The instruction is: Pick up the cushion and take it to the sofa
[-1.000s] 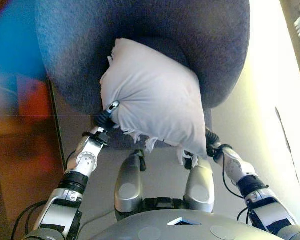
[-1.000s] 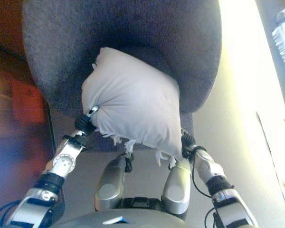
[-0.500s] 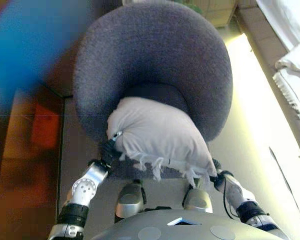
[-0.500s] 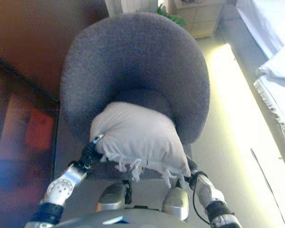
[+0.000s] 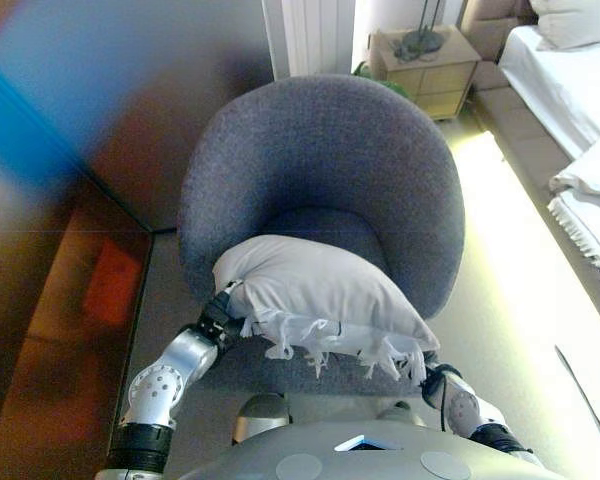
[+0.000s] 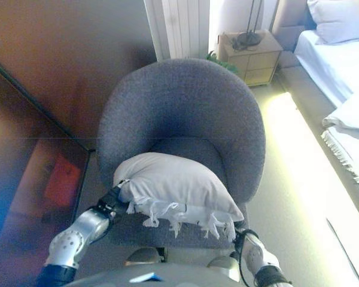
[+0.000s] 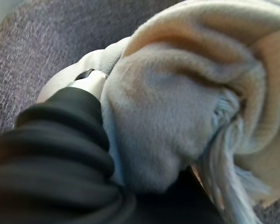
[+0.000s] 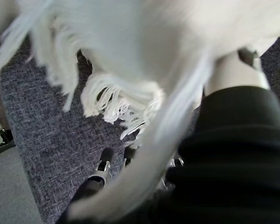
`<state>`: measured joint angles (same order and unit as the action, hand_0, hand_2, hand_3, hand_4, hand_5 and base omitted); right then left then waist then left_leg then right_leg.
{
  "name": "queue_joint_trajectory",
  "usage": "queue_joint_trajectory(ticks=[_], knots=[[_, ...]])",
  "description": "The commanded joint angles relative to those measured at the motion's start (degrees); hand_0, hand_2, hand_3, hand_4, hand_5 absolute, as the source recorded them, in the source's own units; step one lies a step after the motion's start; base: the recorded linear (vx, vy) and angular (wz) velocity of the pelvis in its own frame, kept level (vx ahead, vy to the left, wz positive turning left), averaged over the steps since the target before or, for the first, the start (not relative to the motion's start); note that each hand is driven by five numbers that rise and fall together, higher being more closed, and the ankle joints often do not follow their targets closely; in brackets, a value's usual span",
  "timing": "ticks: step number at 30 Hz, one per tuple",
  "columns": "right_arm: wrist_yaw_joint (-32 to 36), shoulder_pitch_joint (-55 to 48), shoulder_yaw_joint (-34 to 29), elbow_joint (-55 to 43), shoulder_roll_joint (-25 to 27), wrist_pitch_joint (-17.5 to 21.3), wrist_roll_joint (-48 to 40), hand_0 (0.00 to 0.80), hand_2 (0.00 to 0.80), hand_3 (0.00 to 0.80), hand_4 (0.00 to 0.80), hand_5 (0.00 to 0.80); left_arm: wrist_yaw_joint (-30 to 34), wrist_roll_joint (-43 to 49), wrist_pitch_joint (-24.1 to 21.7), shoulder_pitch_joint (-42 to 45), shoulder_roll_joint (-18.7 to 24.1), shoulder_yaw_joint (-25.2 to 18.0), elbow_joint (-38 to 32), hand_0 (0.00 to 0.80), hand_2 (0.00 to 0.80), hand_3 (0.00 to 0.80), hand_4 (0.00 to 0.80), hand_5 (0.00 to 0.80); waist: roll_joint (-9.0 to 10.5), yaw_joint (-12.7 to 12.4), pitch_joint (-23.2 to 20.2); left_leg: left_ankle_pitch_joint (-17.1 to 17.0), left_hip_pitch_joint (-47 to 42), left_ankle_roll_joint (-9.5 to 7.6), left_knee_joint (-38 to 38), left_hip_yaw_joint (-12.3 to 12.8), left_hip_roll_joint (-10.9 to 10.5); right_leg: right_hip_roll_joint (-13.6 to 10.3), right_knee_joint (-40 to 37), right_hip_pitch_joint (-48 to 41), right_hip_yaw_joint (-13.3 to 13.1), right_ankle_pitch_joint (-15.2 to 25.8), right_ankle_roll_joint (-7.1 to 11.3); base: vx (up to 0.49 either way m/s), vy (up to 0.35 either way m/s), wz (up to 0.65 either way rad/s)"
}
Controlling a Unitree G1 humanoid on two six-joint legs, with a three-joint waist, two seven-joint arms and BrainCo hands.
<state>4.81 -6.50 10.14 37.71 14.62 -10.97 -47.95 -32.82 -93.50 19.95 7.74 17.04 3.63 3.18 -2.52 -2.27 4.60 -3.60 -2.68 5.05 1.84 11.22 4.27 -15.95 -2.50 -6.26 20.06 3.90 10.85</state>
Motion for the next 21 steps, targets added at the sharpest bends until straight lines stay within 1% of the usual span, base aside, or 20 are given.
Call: queue_joint_trajectory(ticks=[1, 2, 3, 6, 8, 11, 12, 14, 16, 18, 21], knots=[[0.86, 3.86, 3.07, 1.27, -0.99, -1.13, 0.0, 0.0, 0.0, 0.0, 0.0, 0.0, -3.31, -9.07, -12.27, -14.99, -1.32, -1.87, 2.33, 0.8, 0.8, 0.8, 0.8, 0.8, 0.74, 1.66, -1.39, 5.17, -1.06, -1.03, -5.01, 2.52, 0.25, 2.66, 3.05, 1.03, 0.02, -3.18, -2.38, 0.083, 0.0, -0.14], [0.95, 3.98, 3.36, 1.65, -0.98, -1.22, 0.16, 0.0, 0.0, 0.0, 0.0, 0.0, -4.43, -9.9, -13.36, -15.92, -1.42, -1.64, 3.26, 0.8, 0.8, 0.8, 0.8, 0.8, 0.75, 2.03, -1.64, 5.18, -1.22, -1.03, -4.91, 2.72, 0.24, 2.73, 3.03, 1.04, -0.19, -3.22, -2.39, 0.081, -0.002, -0.19], [1.28, 4.06, 3.84, 2.29, -0.99, -1.31, 0.55, 0.0, 0.0, 0.0, 0.0, 0.0, -5.31, -10.01, -15.76, -17.64, -1.87, -1.13, 5.45, 0.8, 0.8, 0.8, 0.8, 0.8, 0.77, 2.65, -2.06, 5.14, -1.52, -1.11, -4.6, 3.04, 0.2, 2.96, 2.86, 1.03, -0.57, -3.2, -2.4, 0.07, -0.006, -0.17], [2.59, 4.42, 4.44, 4.18, -0.84, -1.47, 1.5, 0.0, 0.0, 0.0, 0.0, 0.0, -7.29, -11.75, -20.62, -21.46, -2.71, -0.35, 10.72, 0.8, 0.8, 0.8, 0.8, 0.8, 0.95, 3.95, -2.86, 5.13, -2.01, -1.18, -4.32, 3.64, 0.18, 3.36, 2.56, 0.95, -1.33, -3.18, -2.4, 0.066, -0.012, -0.09], [3.08, 4.54, 4.84, 4.96, -0.79, -1.43, 1.86, 0.0, 0.0, 0.0, 0.0, 0.0, -7.37, -12.02, -22.75, -23.25, -3.52, -0.13, 13.79, 0.8, 0.8, 0.8, 0.8, 0.8, 1.06, 4.66, -3.18, 5.22, -2.33, -1.24, -4.18, 4.1, 0.26, 3.52, 2.39, 0.91, -1.65, -3.2, -2.4, 0.056, -0.01, -0.22], [3.67, 4.7, 5.28, 5.71, -0.49, -1.3, 2.23, 0.0, 0.0, 0.0, 0.0, 0.0, -8.55, -12.69, -25.49, -25.28, -4.14, 0.27, 16.48, 0.8, 0.8, 0.8, 0.8, 0.8, 1.04, 5.43, -3.44, 5.19, -2.45, -1.26, -4.1, 4.51, 0.34, 3.71, 2.22, 1.04, -2.04, -3.14, -2.41, 0.03, 0.0, -0.11], [3.95, 4.71, 5.24, 5.97, -0.38, -1.29, 2.47, 0.0, 0.0, 0.0, 0.0, 0.0, -9.2, -13.11, -26.17, -25.79, -4.21, 0.3, 17.18, 0.8, 0.8, 0.8, 0.8, 0.8, 1.02, 5.59, -3.53, 5.17, -2.46, -1.27, -4.03, 4.61, 0.33, 3.78, 2.14, 1.04, -2.12, -3.17, -2.4, 0.023, 0.013, -0.13], [4.23, 4.55, 5.31, 6.01, -0.16, -1.42, 3.16, 0.0, 0.0, 0.0, 0.0, 0.0, -11.48, -12.72, -29.07, -27.13, -4.95, 0.5, 19.04, 0.8, 0.8, 0.8, 0.8, 0.8, 0.9, 6.25, -3.55, 5.03, -2.54, -1.33, -3.87, 4.89, 0.3, 3.82, 2.19, 1.11, -2.4, -3.21, -2.36, 0.023, 0.016, -0.19], [4.45, 4.4, 5.35, 6.05, 0.03, -1.43, 3.59, 0.0, 0.0, 0.0, 0.0, 0.0, -13.52, -11.76, -30.31, -28.04, -5.15, 0.22, 20.95, 0.8, 0.8, 0.8, 0.8, 0.8, 0.83, 6.65, -3.63, 5.0, -2.56, -1.37, -3.78, 5.06, 0.26, 3.83, 2.24, 1.2, -2.55, -3.31, -2.32, 0.02, 0.011, -0.11], [4.36, 4.34, 5.25, 5.95, 0.12, -1.69, 3.88, 0.0, 0.0, 0.0, 0.0, 0.0, -15.54, -8.9, -31.41, -29.24, -5.47, -0.2, 23.71, 0.8, 0.8, 0.8, 0.8, 0.8, 0.75, 7.16, -3.76, 4.85, -2.56, -1.38, -3.63, 5.26, 0.24, 3.82, 2.29, 1.27, -2.77, -3.37, -2.26, 0.016, 0.003, -0.01], [3.95, 4.25, 5.07, 5.27, 0.28, -2.14, 3.65, 0.0, 0.0, 0.0, 0.0, 0.0, -14.73, -6.65, -31.76, -30.43, -5.68, -1.69, 26.96, 0.8, 0.8, 0.8, 0.8, 0.8, 0.53, 7.79, -3.87, 4.66, -2.98, -1.37, -2.83, 5.47, 0.15, 3.8, 2.37, 1.31, -3.11, -3.56, -2.09, 0.041, 0.013, -0.01]])
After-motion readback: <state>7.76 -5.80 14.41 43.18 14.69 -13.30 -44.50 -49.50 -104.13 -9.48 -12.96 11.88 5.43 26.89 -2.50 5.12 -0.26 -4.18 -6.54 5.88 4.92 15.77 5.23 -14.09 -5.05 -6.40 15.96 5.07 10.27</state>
